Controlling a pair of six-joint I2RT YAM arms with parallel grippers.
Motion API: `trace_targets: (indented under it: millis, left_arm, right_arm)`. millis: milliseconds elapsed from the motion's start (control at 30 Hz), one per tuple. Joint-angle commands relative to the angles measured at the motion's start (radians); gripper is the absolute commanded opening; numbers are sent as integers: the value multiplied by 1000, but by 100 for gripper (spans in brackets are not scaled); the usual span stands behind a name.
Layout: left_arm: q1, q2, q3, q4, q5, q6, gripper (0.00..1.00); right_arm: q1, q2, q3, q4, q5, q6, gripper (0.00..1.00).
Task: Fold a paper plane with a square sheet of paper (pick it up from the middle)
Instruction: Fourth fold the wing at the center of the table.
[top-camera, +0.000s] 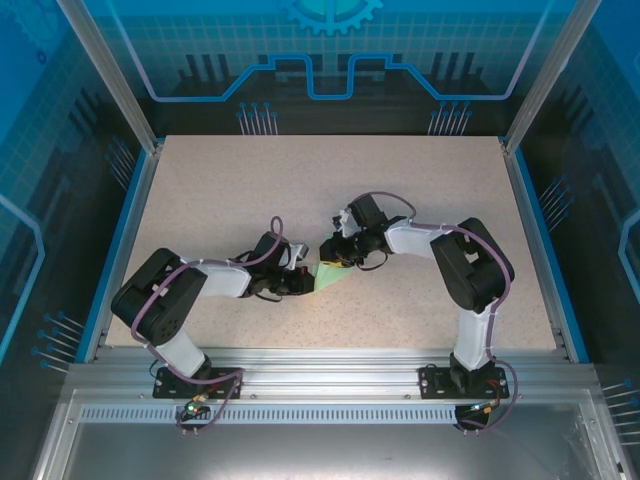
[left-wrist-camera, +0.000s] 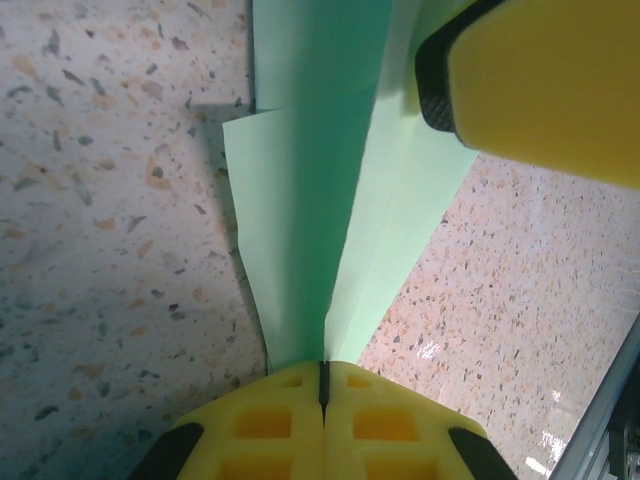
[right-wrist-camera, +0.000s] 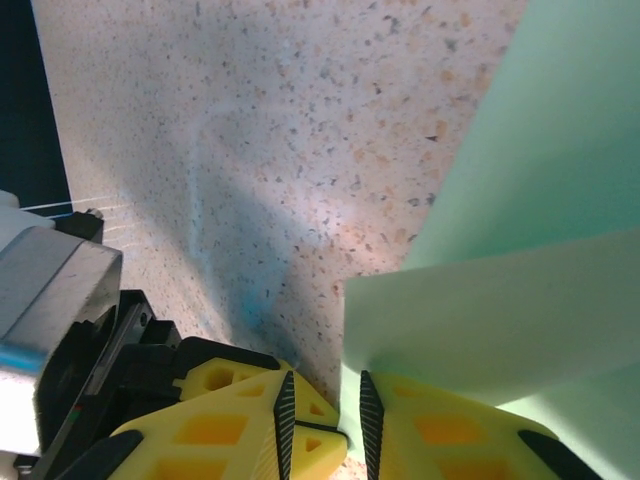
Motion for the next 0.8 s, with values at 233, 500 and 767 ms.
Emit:
trace_targets:
  millis: [233, 500, 767]
  left_arm:
    - [16, 24, 7, -38, -22, -13, 0]
    - [19, 19, 4, -40, -19, -25, 0]
    - [19, 22, 0, -38, -22, -31, 0]
  right_arm:
    - [19, 23, 34, 28, -10, 22, 27]
    - [-4, 78, 40, 47, -2, 21, 26]
    - [-13, 121, 37, 60, -11, 9, 26]
